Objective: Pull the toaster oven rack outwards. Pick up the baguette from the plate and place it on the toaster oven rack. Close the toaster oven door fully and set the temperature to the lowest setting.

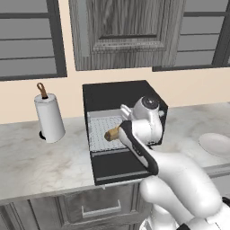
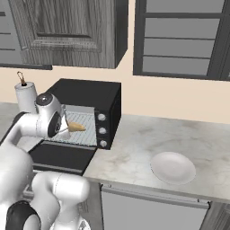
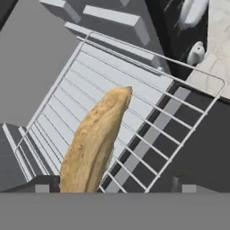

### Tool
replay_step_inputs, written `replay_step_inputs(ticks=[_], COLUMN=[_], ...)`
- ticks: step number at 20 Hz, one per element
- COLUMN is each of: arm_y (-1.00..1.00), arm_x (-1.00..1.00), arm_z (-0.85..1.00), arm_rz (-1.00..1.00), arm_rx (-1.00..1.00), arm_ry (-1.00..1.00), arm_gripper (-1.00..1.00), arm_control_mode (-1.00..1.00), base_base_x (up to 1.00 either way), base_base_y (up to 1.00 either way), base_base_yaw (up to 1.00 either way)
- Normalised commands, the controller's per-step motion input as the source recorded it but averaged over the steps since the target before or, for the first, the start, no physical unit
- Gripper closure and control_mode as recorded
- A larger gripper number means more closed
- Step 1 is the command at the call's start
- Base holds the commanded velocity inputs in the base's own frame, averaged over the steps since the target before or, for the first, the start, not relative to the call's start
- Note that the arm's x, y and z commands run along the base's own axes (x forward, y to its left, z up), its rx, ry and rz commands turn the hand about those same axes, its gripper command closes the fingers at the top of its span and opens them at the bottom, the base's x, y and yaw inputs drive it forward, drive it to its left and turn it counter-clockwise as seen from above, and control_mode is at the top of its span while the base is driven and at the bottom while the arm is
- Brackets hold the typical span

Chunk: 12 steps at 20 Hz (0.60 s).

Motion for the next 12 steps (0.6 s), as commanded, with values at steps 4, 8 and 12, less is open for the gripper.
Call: replay_step_inputs(ticks=[4, 8, 12], arm_y=[-0.44, -0.39, -0.02], arm_x=[-0.89, -0.80, -0.52], arm_z=[0.29, 0.00, 0.00], arm_rz=[-0.01, 0.04, 0.16], arm_rx=[0.00, 0.00, 0.00], arm_ry=[0.00, 0.00, 0.00], arm_gripper=[-1.00, -1.00, -1.00], arm_control_mode=[-1.00, -1.00, -1.00], base_base_x=[0.00, 0.00, 0.00], base_base_y=[0.00, 0.00, 0.00], base_base_yaw=[0.00, 0.00, 0.00])
